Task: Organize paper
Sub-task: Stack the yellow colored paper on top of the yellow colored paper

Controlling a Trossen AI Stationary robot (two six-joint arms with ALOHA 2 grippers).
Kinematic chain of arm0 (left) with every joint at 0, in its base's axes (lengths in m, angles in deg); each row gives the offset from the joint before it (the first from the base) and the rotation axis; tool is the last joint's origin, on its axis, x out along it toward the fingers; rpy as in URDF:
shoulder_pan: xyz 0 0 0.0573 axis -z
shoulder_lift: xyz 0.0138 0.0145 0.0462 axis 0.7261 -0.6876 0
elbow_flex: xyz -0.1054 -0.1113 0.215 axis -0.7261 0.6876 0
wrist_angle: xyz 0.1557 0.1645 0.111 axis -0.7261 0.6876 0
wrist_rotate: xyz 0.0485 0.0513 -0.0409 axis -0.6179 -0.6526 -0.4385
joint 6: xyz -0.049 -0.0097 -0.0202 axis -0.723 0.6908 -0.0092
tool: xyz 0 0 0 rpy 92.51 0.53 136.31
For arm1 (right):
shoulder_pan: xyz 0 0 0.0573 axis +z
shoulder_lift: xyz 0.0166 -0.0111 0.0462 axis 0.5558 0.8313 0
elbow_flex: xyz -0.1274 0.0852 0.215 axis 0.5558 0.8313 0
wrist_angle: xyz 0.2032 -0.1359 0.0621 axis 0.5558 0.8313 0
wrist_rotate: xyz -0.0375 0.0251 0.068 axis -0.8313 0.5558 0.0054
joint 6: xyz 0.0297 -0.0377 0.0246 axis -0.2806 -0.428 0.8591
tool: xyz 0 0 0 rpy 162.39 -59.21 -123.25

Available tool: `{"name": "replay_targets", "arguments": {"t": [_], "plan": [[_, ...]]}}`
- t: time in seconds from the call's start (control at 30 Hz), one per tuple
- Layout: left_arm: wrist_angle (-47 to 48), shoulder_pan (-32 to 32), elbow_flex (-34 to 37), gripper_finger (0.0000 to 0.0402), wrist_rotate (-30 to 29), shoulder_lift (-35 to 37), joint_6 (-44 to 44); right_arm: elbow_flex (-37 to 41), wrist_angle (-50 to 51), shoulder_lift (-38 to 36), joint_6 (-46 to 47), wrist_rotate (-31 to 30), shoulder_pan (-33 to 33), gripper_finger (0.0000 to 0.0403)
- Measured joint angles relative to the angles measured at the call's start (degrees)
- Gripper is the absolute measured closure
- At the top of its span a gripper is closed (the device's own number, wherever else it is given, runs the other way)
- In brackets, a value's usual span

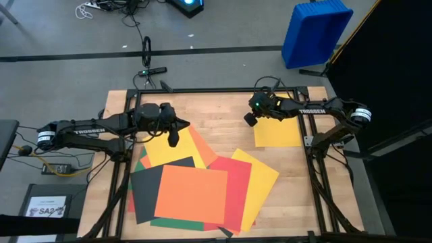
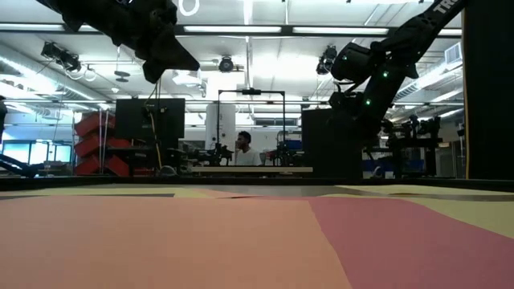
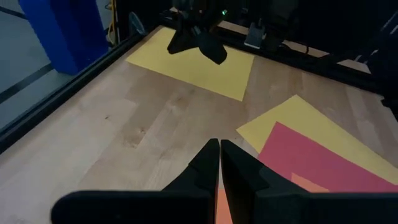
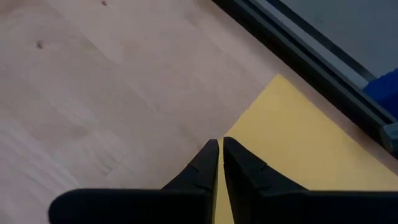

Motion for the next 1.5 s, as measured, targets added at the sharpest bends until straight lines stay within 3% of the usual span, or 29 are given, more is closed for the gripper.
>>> {"name": "replay_targets", "arguments": {"t": [0.13, 0.4, 0.67, 1.17, 1.3, 1.5], "plan": [[-2.0, 0.0, 0.0, 0.0402, 0.0, 0.0, 0.0, 0.0, -0.7, 0.0, -1.3, 1.6, 1.3, 0.0399], [-6.0, 0.0, 0.0, 0.0402, 0.0, 0.0, 0.0, 0.0, -4.4, 0.0, -3.3, 16.4, 7.0, 0.0401], [-10.0, 0.0, 0.0, 0.0402, 0.0, 0.0, 0.0, 0.0, -13.4, 0.0, -6.2, 16.5, 12.9, 0.0383], [-12.8, 0.0, 0.0, 0.0402, 0.1, 0.0, 0.0, 0.0, -22.5, 0.7, -6.4, 16.4, 14.9, 0.0348], [-13.2, 0.0, 0.0, 0.0402, 0.2, 0.0, 0.0, -2.6, -23.0, 4.0, -6.8, 16.5, 16.4, 0.0336], [-14.5, 0.0, 0.0, 0.0402, 0.2, 0.0, 0.0, -12.3, -17.2, 15.2, -8.9, 18.1, 18.8, 0.0305]]}}
